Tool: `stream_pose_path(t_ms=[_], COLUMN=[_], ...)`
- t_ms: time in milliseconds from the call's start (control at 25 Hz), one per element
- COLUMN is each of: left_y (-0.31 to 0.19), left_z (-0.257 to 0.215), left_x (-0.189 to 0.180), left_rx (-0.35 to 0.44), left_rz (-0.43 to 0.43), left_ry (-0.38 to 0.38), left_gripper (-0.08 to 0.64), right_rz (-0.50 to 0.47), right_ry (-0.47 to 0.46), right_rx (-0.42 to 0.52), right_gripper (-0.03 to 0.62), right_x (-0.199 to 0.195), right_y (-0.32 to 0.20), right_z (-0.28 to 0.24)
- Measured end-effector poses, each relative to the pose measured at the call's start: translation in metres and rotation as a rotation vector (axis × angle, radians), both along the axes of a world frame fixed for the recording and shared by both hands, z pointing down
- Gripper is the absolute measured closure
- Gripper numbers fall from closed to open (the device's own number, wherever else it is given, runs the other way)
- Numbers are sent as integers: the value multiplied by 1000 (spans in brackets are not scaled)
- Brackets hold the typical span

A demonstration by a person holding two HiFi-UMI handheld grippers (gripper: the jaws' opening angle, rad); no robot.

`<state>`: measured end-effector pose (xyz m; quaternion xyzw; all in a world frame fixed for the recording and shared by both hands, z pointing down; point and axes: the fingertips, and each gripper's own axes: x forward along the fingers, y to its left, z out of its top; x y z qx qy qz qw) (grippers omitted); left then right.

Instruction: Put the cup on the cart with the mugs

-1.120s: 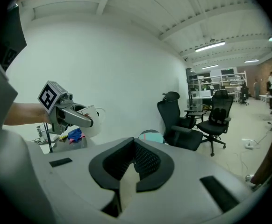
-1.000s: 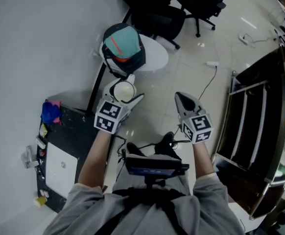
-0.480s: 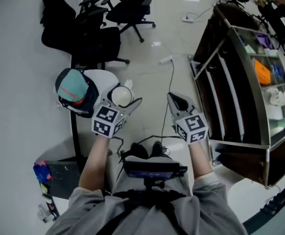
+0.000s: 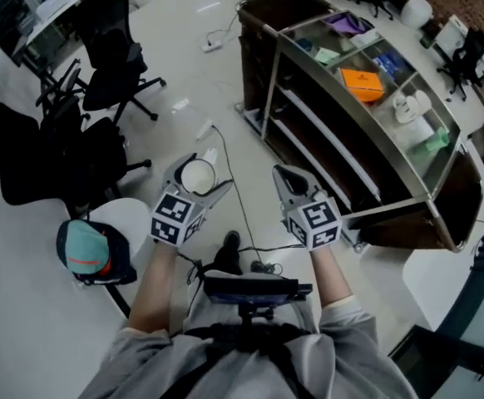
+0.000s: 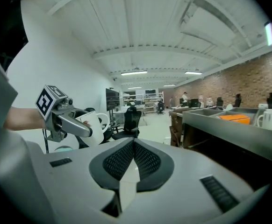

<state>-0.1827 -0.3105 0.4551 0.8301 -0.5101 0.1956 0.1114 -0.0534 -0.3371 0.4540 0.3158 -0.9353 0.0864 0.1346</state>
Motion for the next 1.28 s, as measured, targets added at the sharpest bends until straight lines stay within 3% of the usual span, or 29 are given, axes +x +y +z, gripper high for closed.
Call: stream_pose_path(t_ms=[240, 480, 760, 1040, 1280], left_y=[-67, -101, -118, -132, -154], left_z=[-26, -37, -56, -82, -102], left_x=[47, 121, 212, 298, 376], left_rx=[48, 63, 77, 87, 88], left_rz=[294, 561, 786, 951, 1013], left_ry=[3, 17, 30, 26, 12], left_gripper=[127, 127, 127, 127, 127], right_rz=[258, 491, 695, 785, 800], right_ry=[17, 14, 22, 35, 11], right_rx=[36, 70, 96, 122, 160], right_gripper=[594, 594, 594, 594, 594], right_x=[45, 108, 191, 257, 321], right_y=[-43, -53, -50, -53, -78], right_z=[-23, -39, -58, -78, -99])
